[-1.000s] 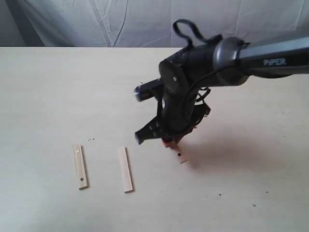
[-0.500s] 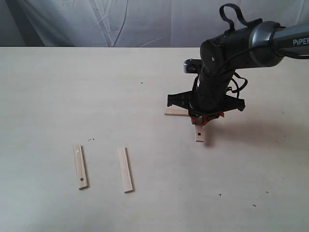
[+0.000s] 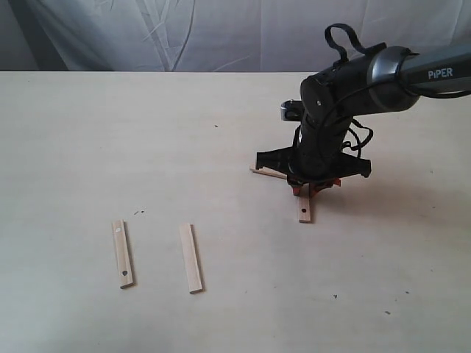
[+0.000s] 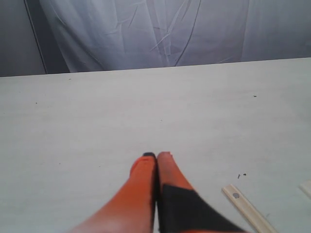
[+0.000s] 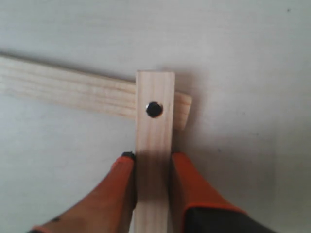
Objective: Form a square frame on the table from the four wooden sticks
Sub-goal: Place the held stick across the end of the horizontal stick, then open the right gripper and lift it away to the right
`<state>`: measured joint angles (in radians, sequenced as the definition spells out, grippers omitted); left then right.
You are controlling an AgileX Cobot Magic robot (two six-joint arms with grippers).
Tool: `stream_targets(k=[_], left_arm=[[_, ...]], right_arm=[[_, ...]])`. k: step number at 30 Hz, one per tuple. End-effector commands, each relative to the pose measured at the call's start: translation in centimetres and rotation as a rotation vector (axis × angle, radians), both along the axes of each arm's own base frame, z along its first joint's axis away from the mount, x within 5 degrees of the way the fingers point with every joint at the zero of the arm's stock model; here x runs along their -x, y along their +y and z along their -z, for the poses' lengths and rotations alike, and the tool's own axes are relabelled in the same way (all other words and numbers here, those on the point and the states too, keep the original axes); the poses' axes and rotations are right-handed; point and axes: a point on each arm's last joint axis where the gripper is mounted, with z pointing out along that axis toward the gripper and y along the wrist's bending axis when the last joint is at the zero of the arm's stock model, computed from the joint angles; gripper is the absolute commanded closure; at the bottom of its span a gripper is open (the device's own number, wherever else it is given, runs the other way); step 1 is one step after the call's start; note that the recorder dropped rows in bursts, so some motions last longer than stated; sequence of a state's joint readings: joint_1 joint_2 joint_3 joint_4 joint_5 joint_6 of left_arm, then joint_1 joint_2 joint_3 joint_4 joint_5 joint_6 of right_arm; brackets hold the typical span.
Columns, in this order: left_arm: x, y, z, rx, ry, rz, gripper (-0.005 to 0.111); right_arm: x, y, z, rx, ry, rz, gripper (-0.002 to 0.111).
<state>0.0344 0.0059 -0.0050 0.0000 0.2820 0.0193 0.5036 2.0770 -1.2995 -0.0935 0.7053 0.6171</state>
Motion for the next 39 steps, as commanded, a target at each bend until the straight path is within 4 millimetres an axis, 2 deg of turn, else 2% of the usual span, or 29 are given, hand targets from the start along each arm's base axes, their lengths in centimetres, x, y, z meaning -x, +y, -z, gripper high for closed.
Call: stream_targets(k=[1, 3, 5, 7, 8, 9, 11, 13, 14, 15, 16, 17, 18, 21, 27, 28, 33, 36, 39], left_arm=[[0.0, 0.0, 0.1, 0.002, -0.008, -0.004, 0.107], [0.0, 0.0, 0.1, 0.002, -0.008, -0.004, 0.107], [0.0, 0.0, 0.1, 0.002, -0.008, -0.004, 0.107], [0.0, 0.0, 0.1, 0.002, -0.008, -0.004, 0.107], [0.0, 0.0, 0.1, 0.002, -0.008, -0.004, 0.107], [0.0, 0.0, 0.1, 0.002, -0.008, -0.004, 0.107], [0.0, 0.0, 0.1, 0.002, -0.008, -0.004, 0.107], [0.0, 0.0, 0.1, 0.002, -0.008, -0.004, 0.107], [0.0, 0.0, 0.1, 0.002, -0.008, -0.004, 0.107], [0.0, 0.0, 0.1, 0.002, -0.008, -0.004, 0.107], [0.0, 0.0, 0.1, 0.002, -0.008, -0.004, 0.107], [0.0, 0.0, 0.1, 0.002, -0.008, -0.004, 0.107], [0.0, 0.0, 0.1, 0.002, -0.008, -0.004, 0.107], [0.0, 0.0, 0.1, 0.0, -0.008, -0.004, 0.107], [0.0, 0.0, 0.1, 0.0, -0.008, -0.004, 0.107], [0.0, 0.0, 0.1, 0.0, -0.008, -0.004, 0.107], [0.0, 0.0, 0.1, 0.0, -0.008, -0.004, 0.107], [0.0, 0.0, -0.2, -0.001, -0.036, -0.004, 0.107], [-0.1, -0.1, -1.2, 0.062, -0.153, -0.003, 0.107]], right_arm=[[-0.1, -0.2, 0.0, 0.0, -0.012, 0.009, 0.108], [-0.1, -0.2, -0.1, -0.001, -0.014, 0.012, 0.107], [-0.1, -0.2, -0.3, -0.006, -0.018, 0.022, 0.102], [-0.1, -0.2, -0.5, -0.008, -0.022, 0.022, 0.088], [-0.1, -0.2, -0.5, -0.009, -0.024, 0.022, 0.072], [-0.1, -0.2, -0.7, -0.011, -0.027, 0.022, 0.065], [-0.1, -0.2, -1.1, -0.021, -0.033, 0.029, 0.058], [0.1, -0.3, -2.8, -0.031, -0.051, 0.028, 0.058], [0.5, -0.5, -4.6, -0.021, -0.062, -0.021, 0.061], [0.8, -0.7, -5.6, -0.018, -0.07, -0.048, 0.065], [1.5, -1.1, -7.0, 0.001, -0.063, -0.094, 0.08], [2.0, -1.4, -7.4, 0.004, -0.06, -0.096, 0.09], [3.0, -1.9, -7.9, -0.002, -0.074, -0.108, 0.109], [5.5, -3.3, -8.4, -0.007, -0.114, -0.177, 0.108], [7.1, -6.5, -11.0, -0.154, -0.118, -0.171, 0.108], [8.0, -7.8, -11.7, -0.191, -0.136, -0.153, 0.108], [10.1, -11.0, -13.7, -0.175, -0.188, -0.116, 0.108], [11.3, -11.7, -14.7, -0.157, -0.208, -0.136, 0.108], [12.1, -11.8, -15.6, -0.16, -0.246, -0.142, 0.108]])
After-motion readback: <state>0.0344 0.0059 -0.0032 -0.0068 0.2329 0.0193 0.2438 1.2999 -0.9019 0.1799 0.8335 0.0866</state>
